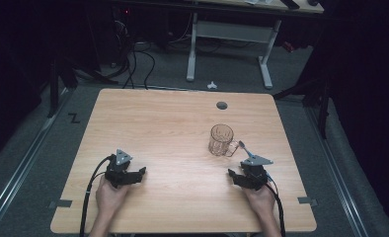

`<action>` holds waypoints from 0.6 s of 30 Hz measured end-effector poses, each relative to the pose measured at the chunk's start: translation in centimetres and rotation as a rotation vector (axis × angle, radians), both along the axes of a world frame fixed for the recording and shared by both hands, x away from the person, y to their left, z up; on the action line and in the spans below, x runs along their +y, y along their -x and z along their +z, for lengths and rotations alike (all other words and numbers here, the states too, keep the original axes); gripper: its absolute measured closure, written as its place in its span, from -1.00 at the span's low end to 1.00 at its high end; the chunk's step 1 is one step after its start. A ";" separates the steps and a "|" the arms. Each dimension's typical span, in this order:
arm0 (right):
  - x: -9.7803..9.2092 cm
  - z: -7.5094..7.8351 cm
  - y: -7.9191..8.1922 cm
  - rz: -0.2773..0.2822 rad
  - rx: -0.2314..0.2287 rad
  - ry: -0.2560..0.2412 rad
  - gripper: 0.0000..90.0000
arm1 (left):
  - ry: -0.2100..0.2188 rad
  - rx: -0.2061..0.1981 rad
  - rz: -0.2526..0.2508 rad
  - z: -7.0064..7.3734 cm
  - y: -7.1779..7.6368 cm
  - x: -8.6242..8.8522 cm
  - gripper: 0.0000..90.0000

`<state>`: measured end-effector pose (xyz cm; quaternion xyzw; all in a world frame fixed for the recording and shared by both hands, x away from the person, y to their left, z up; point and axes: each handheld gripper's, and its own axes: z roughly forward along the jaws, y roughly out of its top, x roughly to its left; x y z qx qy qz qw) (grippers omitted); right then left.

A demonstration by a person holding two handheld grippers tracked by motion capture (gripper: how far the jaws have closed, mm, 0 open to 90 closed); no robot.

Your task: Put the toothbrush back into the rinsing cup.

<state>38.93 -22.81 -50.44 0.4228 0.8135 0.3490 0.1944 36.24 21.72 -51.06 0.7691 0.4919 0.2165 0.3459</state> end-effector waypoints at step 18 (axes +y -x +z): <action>0.0 0.0 0.0 -0.005 0.001 -0.002 -0.15 | 0.003 0.001 0.004 0.0 0.0 0.0 -0.46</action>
